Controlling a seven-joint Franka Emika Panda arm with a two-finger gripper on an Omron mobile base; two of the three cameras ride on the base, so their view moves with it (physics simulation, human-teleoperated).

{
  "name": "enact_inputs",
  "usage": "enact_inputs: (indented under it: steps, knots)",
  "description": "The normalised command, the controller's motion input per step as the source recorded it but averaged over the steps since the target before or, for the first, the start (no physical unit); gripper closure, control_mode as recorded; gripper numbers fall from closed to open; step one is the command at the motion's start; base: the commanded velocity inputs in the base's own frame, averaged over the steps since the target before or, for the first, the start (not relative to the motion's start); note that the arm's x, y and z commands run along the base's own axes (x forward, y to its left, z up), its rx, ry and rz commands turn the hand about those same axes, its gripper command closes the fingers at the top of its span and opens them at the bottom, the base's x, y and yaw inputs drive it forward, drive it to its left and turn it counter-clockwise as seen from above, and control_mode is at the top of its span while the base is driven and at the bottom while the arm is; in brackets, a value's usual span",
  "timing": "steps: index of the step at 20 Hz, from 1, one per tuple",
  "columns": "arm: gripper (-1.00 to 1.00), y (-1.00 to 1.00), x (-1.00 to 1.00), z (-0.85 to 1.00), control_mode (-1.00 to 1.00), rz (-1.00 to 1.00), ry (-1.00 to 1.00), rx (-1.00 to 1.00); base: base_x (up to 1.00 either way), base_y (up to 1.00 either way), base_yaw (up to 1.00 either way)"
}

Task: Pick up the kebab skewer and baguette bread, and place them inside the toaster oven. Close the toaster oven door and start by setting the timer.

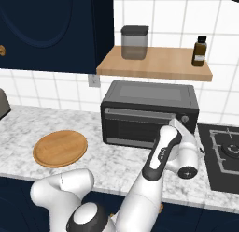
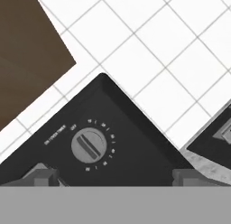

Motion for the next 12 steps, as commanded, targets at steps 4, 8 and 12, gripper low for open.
enact_inputs:
  steps: [4, 8, 12]
  knots:
    - [-1.0, -0.06, 0.14, 0.09, -1.0, 0.0, 0.0, 0.04, 0.0, 0.0, 0.0]
    - [-1.0, -0.14, 0.0, 0.14, -1.0, 0.0, 0.0, 0.01, 0.0, 0.0, 0.0]
    - [-1.0, -0.01, 0.0, 0.18, -1.0, 0.0, 0.0, 0.0, 0.0, 0.0, 0.0]
